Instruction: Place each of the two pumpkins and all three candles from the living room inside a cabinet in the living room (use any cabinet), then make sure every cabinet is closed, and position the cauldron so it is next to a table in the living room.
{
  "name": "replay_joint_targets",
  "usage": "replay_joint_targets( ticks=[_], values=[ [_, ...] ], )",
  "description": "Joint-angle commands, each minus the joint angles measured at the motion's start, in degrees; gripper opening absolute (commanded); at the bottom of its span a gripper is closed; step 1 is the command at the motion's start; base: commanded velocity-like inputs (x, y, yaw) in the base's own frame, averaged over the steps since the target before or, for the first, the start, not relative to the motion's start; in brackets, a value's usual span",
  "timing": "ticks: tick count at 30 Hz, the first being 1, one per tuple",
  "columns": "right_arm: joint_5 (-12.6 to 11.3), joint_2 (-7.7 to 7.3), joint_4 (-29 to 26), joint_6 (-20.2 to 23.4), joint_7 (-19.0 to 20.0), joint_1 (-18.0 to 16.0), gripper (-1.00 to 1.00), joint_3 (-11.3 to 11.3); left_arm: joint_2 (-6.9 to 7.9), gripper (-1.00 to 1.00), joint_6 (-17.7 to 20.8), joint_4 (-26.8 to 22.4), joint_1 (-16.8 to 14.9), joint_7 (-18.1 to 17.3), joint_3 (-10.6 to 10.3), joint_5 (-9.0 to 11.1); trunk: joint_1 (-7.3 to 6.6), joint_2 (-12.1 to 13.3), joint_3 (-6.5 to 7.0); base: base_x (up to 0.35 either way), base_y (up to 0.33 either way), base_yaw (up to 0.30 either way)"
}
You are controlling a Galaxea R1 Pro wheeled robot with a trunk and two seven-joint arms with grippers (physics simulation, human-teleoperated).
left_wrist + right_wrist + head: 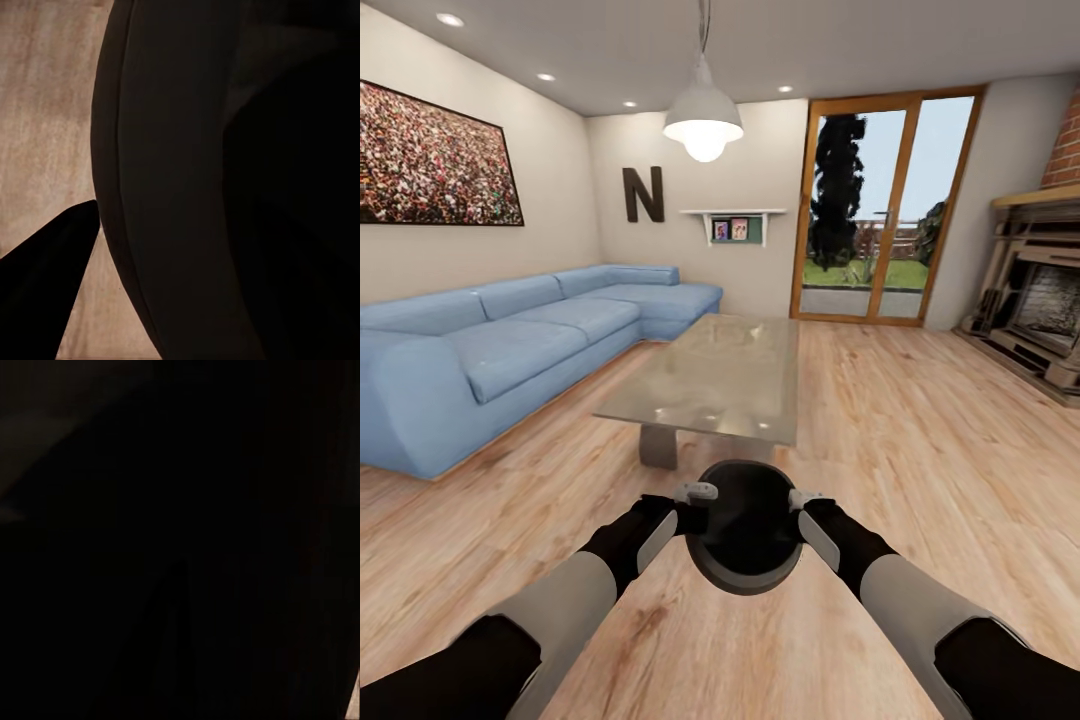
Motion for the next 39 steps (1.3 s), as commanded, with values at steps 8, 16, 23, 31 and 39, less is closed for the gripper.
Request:
replay_joint_targets(
  ticks=[8, 16, 23, 31, 39],
  values=[
    [0.8, -0.40, 0.1, 0.5, -0.6, -0.1, -1.00, 0.0, 0.06, -1.00, -0.9, -0.9, 0.0, 0.3, -1.1, 1.2, -0.02, 0.0, -0.08, 0.066, 0.281, 0.026],
    [0.8, -0.40, 0.1, 0.5, -0.6, -0.1, -1.00, -0.1, 0.06, -1.00, -0.9, -0.9, 0.0, 0.3, -1.1, 1.2, -0.02, 0.0, -0.08, 0.264, 0.234, 0.000],
    [0.8, -0.38, 0.1, 0.5, -0.6, -0.1, -1.00, -0.1, 0.02, -1.00, -0.9, -0.9, 0.0, 0.3, -1.1, 1.2, -0.02, 0.0, -0.08, 0.138, 0.074, 0.000],
    [0.8, -0.37, 0.1, 0.4, -0.7, -0.1, -1.00, 0.0, 0.04, -1.00, -1.0, -0.9, 0.0, 0.3, -1.1, 1.2, -0.02, 0.0, -0.08, 0.112, 0.000, 0.000],
    [0.8, -0.37, 0.1, 0.4, -0.7, -0.1, -1.00, 0.0, 0.04, -1.00, -1.0, -1.0, 0.0, 0.3, -1.1, 1.2, -0.02, 0.0, -0.08, 0.035, 0.000, -0.002]
  ],
)
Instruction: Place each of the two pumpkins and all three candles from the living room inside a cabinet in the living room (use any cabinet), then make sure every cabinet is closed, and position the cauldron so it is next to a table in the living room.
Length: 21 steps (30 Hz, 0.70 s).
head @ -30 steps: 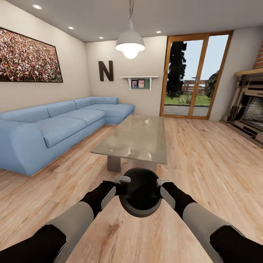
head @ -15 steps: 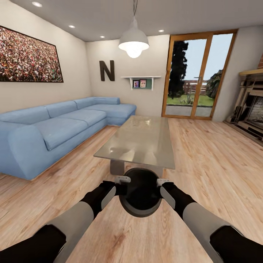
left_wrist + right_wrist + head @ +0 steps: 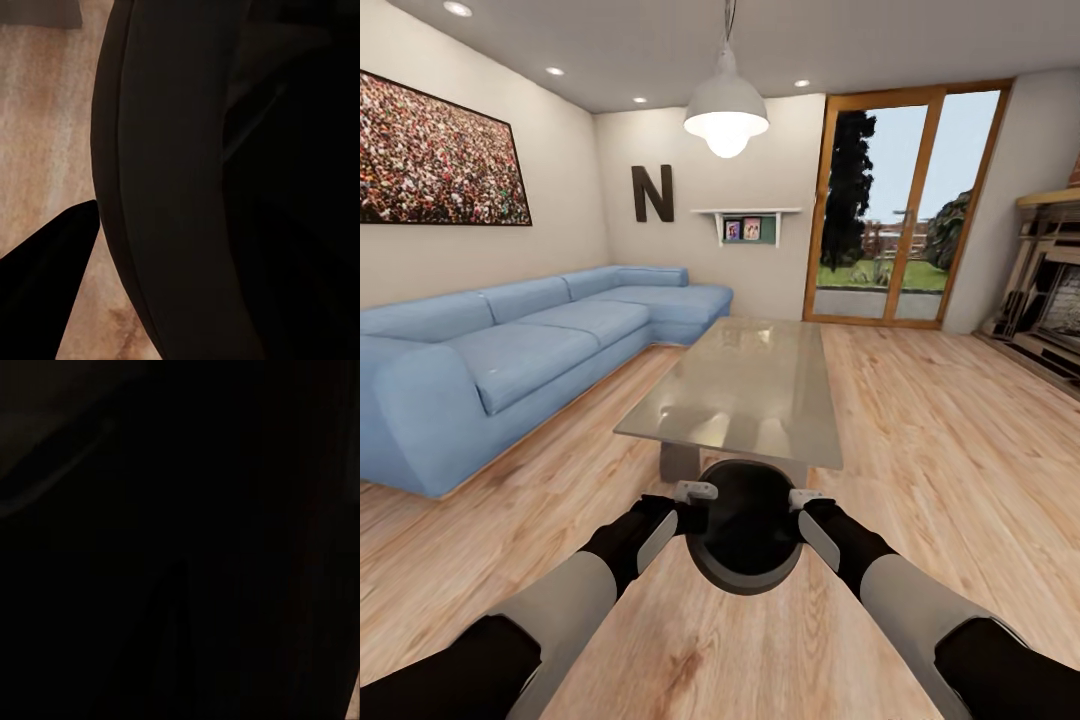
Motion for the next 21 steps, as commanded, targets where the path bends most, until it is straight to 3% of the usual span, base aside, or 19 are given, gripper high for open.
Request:
replay_joint_targets(
  ticks=[1, 13, 21],
  values=[
    [1.0, -0.34, 0.1, 0.5, -0.6, -0.1, -1.00, -0.1, 0.06, -1.00, -0.9, -0.9, 0.0, 0.3, -1.1, 1.2, -0.02, 0.0, -0.04, 0.001, 0.000, -0.073],
    [1.0, -0.36, 0.1, 0.4, -0.6, -0.1, -1.00, -0.2, 0.08, -1.00, -0.9, -1.0, 0.0, 0.3, -1.1, 1.2, -0.02, 0.0, 0.56, 0.000, 0.000, -0.181],
    [1.0, -0.34, 0.1, 0.4, -0.6, -0.1, -1.00, -0.2, 0.08, -1.00, -0.9, -1.0, 0.0, 0.3, -1.1, 1.2, -0.02, 0.0, 0.65, 0.000, 0.000, -0.034]
  ],
)
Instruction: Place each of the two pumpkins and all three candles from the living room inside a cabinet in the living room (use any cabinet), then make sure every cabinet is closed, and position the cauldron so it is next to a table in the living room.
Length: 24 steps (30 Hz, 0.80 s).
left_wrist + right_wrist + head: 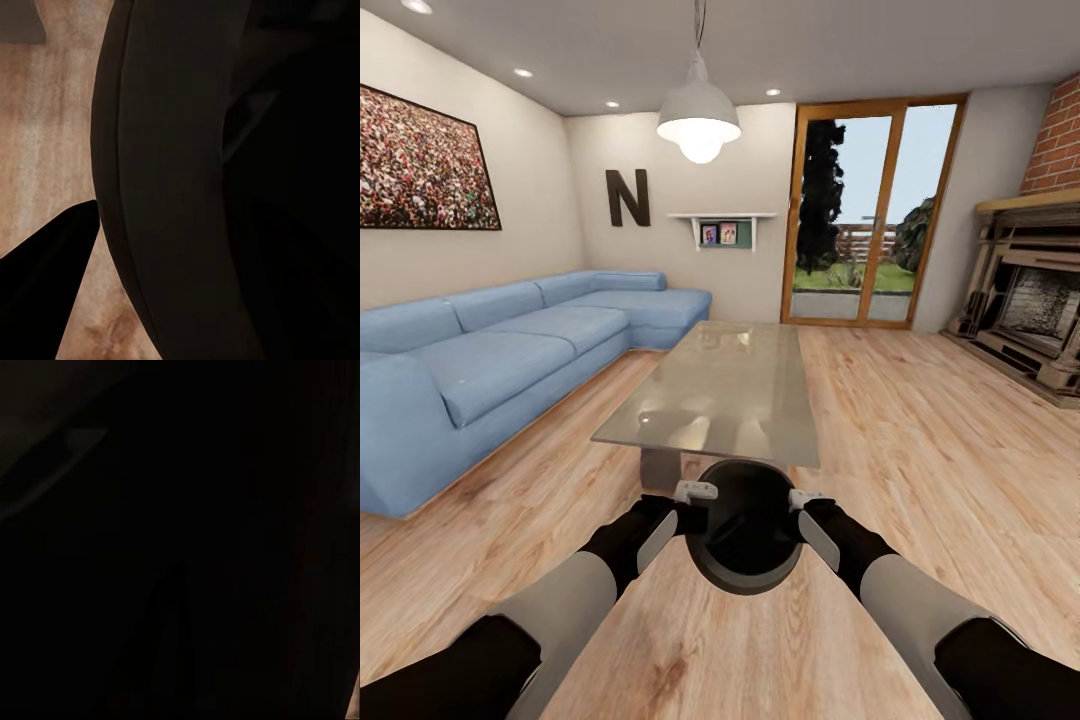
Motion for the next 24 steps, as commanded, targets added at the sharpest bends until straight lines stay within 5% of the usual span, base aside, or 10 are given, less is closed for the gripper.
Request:
replay_joint_targets(
  ticks=[1, 24],
  values=[
    [0.9, -0.37, 0.1, 0.5, -0.6, -0.1, -1.00, -0.1, 0.06, -1.00, -0.9, -1.0, 0.0, 0.3, -1.0, 1.2, -0.02, 0.0, -0.05, 0.000, 0.000, -0.002],
    [0.9, -0.37, 0.1, 0.5, -0.6, -0.1, -1.00, -0.2, 0.06, -1.00, -0.9, -1.0, 0.0, 0.3, -1.0, 1.2, -0.02, 0.0, -0.98, 0.000, 0.000, 0.000]
  ],
)
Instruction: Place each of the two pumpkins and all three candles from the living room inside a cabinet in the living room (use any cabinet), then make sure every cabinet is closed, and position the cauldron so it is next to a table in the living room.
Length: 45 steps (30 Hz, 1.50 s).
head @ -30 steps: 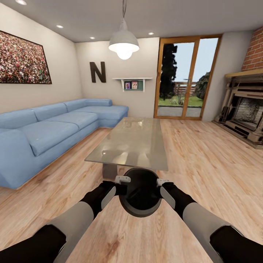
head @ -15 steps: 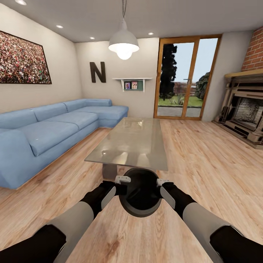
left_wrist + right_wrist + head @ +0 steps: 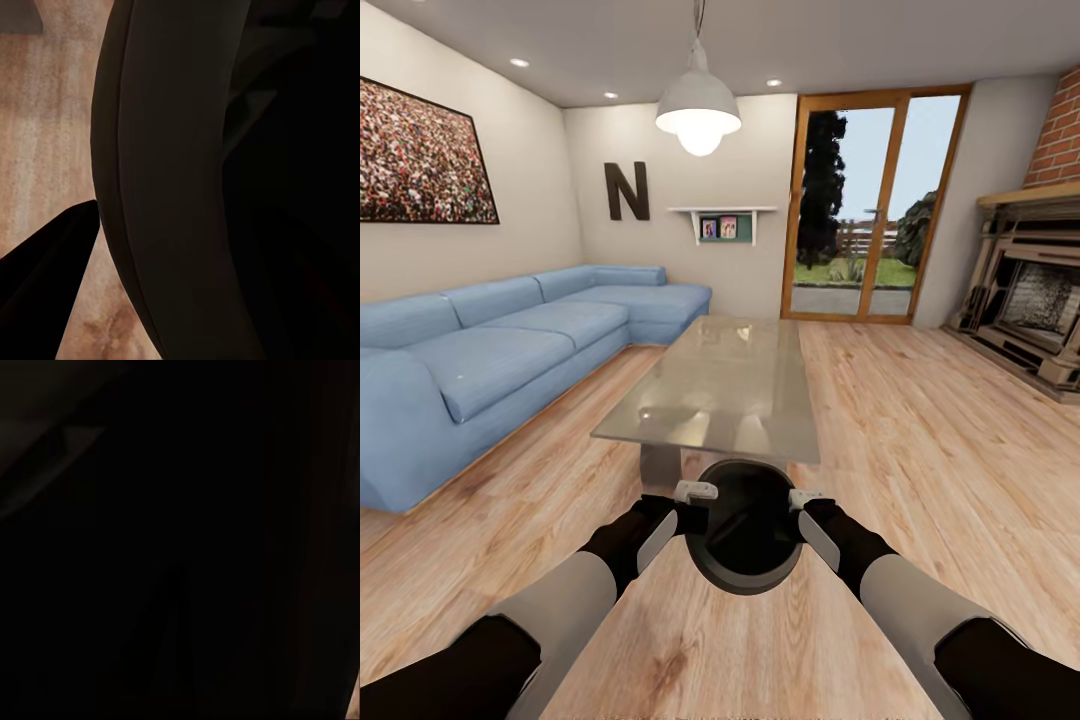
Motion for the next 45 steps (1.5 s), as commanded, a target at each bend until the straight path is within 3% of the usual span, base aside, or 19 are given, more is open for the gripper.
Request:
replay_joint_targets(
  ticks=[1, 45],
  values=[
    [0.8, -0.38, 0.1, 0.4, -0.6, -0.1, -1.00, -0.1, 0.07, -1.00, -1.0, -1.0, 0.0, 0.3, -1.0, 1.2, -0.02, 0.0, -0.15, 0.000, 0.000, 0.000],
    [0.7, -0.39, 0.1, 0.4, -0.6, -0.1, -1.00, -0.1, 0.05, -1.00, -1.0, -1.0, 0.0, 0.3, -1.0, 1.2, -0.02, 0.0, -4.20, 0.031, 0.000, 0.000]
  ],
)
